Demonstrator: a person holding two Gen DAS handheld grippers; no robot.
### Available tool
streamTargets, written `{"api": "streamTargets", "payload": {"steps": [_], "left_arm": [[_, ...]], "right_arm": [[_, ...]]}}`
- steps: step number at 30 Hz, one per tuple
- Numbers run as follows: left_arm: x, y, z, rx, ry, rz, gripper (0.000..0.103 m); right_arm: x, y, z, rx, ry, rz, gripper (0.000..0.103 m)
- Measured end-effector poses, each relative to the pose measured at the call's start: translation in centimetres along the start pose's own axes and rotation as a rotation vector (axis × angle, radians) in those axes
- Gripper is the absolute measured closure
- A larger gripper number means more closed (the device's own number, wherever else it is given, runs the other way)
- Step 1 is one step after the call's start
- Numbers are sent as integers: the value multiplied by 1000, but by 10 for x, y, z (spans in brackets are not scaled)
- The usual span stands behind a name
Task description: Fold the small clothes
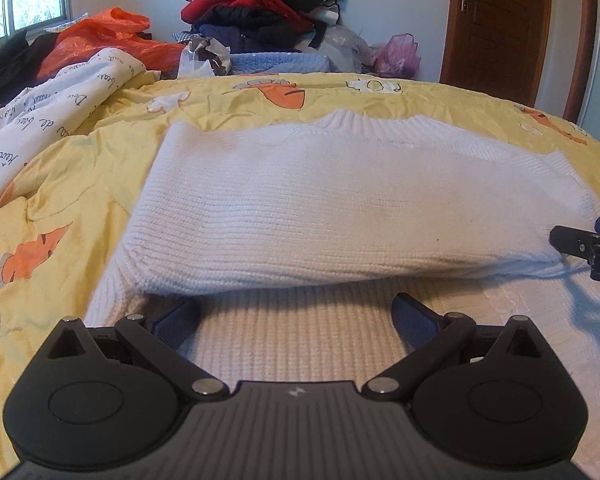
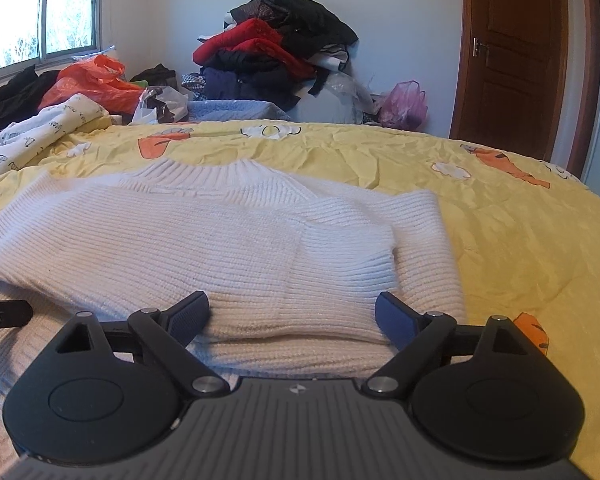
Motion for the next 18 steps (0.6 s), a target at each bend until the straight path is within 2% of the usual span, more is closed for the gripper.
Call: {"api": "streamTargets", "payload": {"steps": [3,5,7,10,12,18], "left_arm": [[-1,0,-1,4,1,-1,0],[-1,0,-2,4,2,-1,0],[-1,0,-1,5,1,-1,0],[-1,0,-1,3,1,-1,0],[-1,2,-1,-3,0,-2,0],[12,28,-2,-27,-41,1,0]], "right_arm": [[3,20,3,-4,-31,38,6],[7,38,7,-27,-30,15,3],[17,46,9,-19,0,29,2],[45,34,3,13,13,106,1],[43,34,-1,-7,-33,92,2],[44,31,4,-8,-15,101,2]]}}
Point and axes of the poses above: each gripper's, at about its wrist camera, not at the fingertips, and y roughly against the way its jaws point, z to its left, x to its underside, the point moved 9 cm from there along -y, roughly the way its jaws point, and after that the axes turned 1 degree about -y, right-handed, at the moved point
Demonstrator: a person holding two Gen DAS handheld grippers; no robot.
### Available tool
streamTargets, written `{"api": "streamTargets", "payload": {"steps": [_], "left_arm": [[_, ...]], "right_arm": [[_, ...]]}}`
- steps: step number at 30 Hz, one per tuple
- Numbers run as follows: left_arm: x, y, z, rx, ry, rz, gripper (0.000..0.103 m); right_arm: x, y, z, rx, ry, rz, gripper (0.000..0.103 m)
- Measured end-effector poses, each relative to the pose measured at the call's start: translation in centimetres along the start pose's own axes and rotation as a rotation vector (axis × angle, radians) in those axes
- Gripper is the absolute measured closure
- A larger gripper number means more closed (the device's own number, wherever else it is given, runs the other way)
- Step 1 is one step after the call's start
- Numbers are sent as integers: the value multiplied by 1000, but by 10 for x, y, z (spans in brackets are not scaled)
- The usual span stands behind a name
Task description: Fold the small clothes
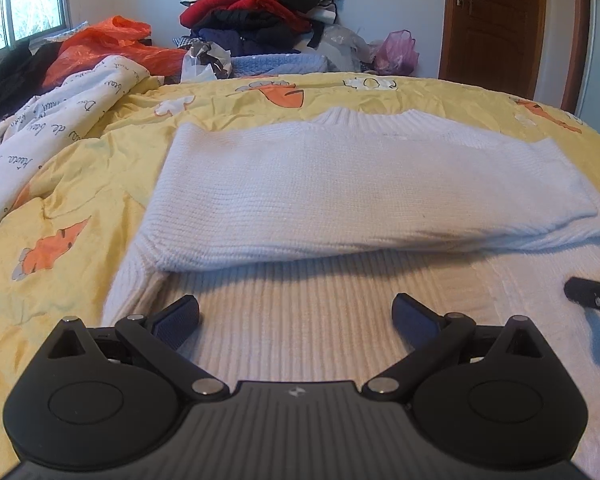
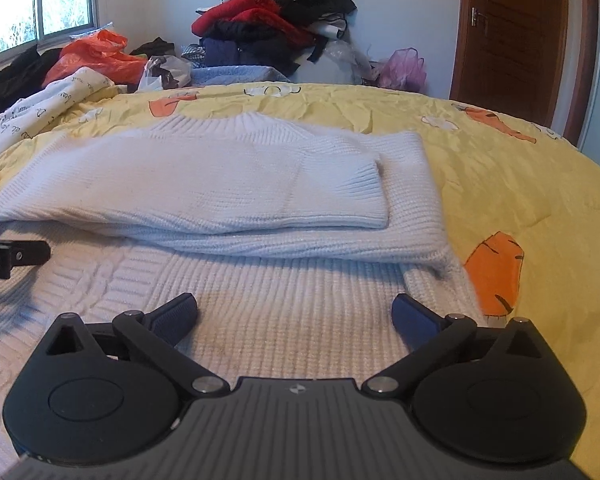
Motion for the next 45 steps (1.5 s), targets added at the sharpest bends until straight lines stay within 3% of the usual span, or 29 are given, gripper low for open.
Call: {"api": "streamTargets", "payload": {"steps": [7,10,14,17,23,27,34,37,45], "left_arm": [[30,25,0,13,-56,-14,0],[30,19,5,40,5,-1,0],[29,18,4,38,-1,-1,0],[29,18,4,44,3,-3,0],[29,18,5,44,2,-3,0],[30,22,6,36,1,7,0],[56,67,4,54,-15,10,0],[70,68,11,61,-2,-9,0],[68,64,12,57,7,-12,0]], "right_arm": [[0,1,1,-2,-1,-2,2],[0,1,1,-1,0,-5,2],[2,14,-3,-4,-33,-27,0],[16,34,-8,-32,-66,-25,1],[51,68,-5,-16,21,-12,0],[49,62,-3,-19,27,-1,0],[49,63,-5,-23,21,-1,1],[49,63,-4,-23,21,0,0],[60,83,-8,-14,17,0,1]]}}
Point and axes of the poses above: each gripper's, at about its wrist camera, not at the fingertips, and y roughly against the way its jaws point, z to its left, x to its underside, the point moved 9 cm from there along -y, roughly the way its jaws point, and after that the axes turned 1 degree about -y, right-handed, at the moved point
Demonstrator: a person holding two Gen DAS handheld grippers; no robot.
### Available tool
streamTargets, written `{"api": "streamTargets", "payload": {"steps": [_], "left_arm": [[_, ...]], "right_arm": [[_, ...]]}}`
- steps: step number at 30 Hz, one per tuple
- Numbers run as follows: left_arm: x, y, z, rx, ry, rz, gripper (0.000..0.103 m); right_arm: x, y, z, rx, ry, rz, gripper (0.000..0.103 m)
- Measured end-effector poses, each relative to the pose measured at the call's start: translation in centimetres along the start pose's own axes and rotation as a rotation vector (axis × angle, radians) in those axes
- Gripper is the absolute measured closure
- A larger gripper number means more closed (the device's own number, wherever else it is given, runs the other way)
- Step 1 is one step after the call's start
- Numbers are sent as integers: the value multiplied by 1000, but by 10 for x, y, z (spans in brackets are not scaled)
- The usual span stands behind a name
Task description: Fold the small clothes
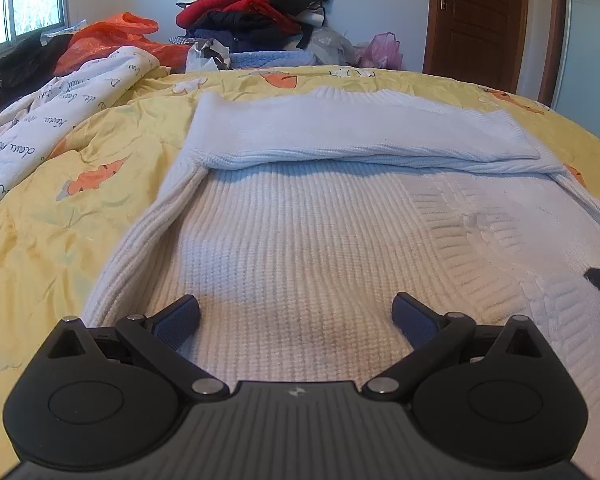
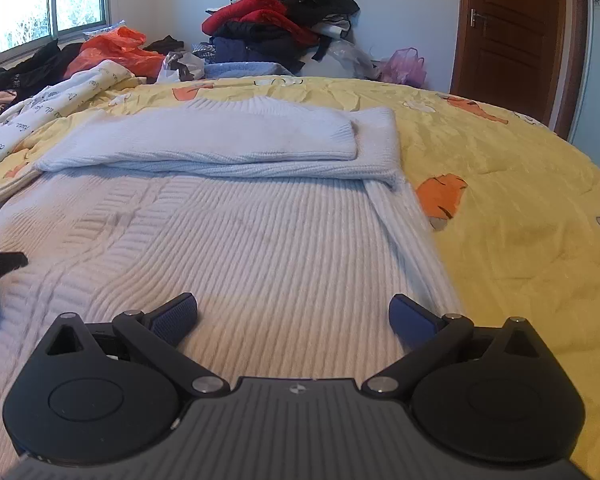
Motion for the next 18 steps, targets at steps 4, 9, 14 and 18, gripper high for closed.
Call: {"api": "streamTargets", "payload": {"steps": [4,9,14,18], "left_arm": [[0,0,0,-5,-2,-1,0],[-1,-1,0,-6,-2,-1,0],[1,16,1,-36,23,16,0],[13,38,5,-24,34,7,0]], "right_arm": [[22,24,1,-1,38,-3,1],[36,40,4,-2,53,-20,1],[36,43,3,-4,49,-6,1],[45,59,3,-25,43,20,1]]}}
Point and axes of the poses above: each gripper's, at about its wrist camera, not at the fingertips, and y roughly against the way its jaws point, z to its left, x to its underside, the point moved 9 cm from there along -y, roughly the way its jaws point, and after that the axes turned 1 degree about -y, right-handed, at the moved point
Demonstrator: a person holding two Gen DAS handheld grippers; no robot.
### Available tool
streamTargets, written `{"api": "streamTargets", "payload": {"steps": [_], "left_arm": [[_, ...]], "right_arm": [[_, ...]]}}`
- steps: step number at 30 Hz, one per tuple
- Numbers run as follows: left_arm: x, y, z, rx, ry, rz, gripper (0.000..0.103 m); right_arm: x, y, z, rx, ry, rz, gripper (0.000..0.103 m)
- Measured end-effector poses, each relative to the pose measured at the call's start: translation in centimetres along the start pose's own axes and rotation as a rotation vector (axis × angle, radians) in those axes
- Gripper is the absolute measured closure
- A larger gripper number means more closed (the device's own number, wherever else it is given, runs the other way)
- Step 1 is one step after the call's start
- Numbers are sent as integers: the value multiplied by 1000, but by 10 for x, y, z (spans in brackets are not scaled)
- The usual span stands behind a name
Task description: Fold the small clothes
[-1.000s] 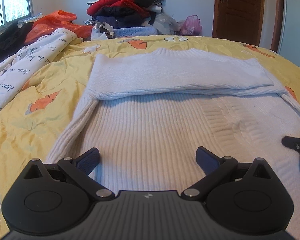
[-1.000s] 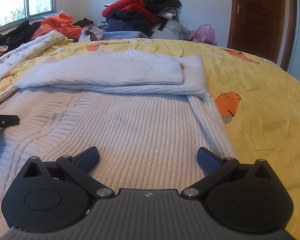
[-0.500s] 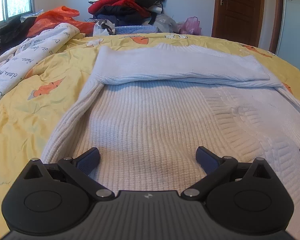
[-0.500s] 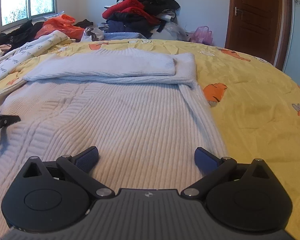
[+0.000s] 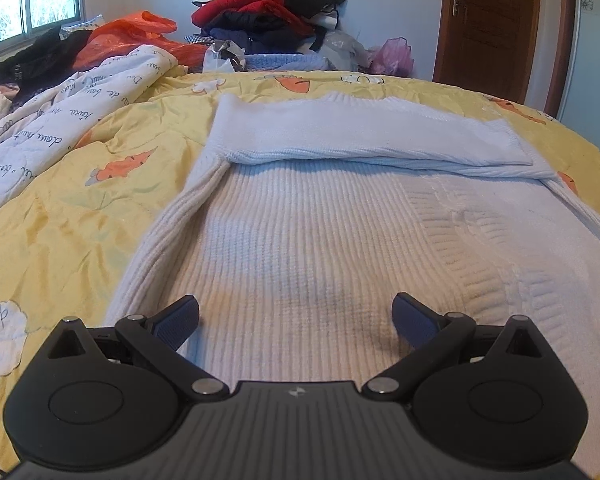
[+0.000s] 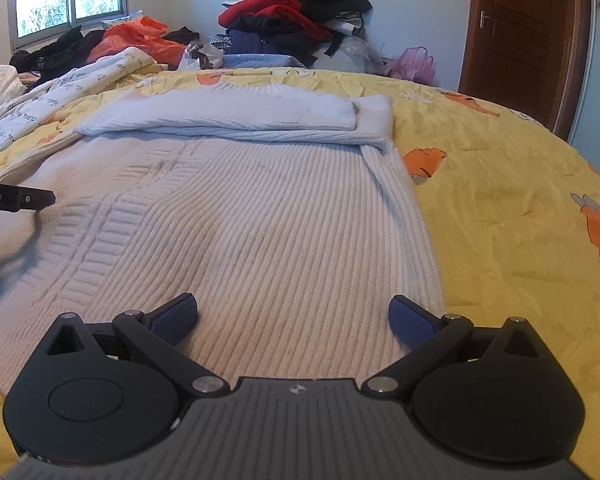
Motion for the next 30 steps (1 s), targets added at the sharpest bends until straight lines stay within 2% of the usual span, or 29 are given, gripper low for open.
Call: {"api": "streamTargets", "payload": {"steps": [2,6,10,14,19,21,23,26,28,30], "left_arm": [[16,2,1,-11,-17,52,0],[33,21,-1,-50,-82,2,0],[45,37,0,-36,-108,10,0],[54,46,5,-28,-90,13,0],[60,57,6,-22,-81,30,0],[62,65,13,-16,-83,30,0],[64,73,25,-23,-78,26,0],[68,73,52,-73,-31,57,0],[73,69,70,-54,60,99,0],[74,69,82,-17,164,116,0]], "right_arm": [[10,9,2,-6,19,-6,1],[23,23,4,-7,36,-4,1],[32,37,8,-4,59,5,1],[42,50,9,-15,101,13,0],[45,57,5,-22,81,44,0],[42,62,1,-33,54,72,0],[37,71,-11,-40,3,64,0],[38,74,-38,-30,-90,87,0],[44,69,-53,-20,-150,129,0],[49,63,-57,-57,-191,163,0]]}}
Point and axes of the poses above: each gripper's, at about its wrist camera, not at the fingertips, and y roughly against the way its jaws point, z to its left, x to its underside, the point moved 9 cm from there along -y, roughly the way its jaws point, and after that the axes turned 1 degree about -y, right-handed, at the moved point
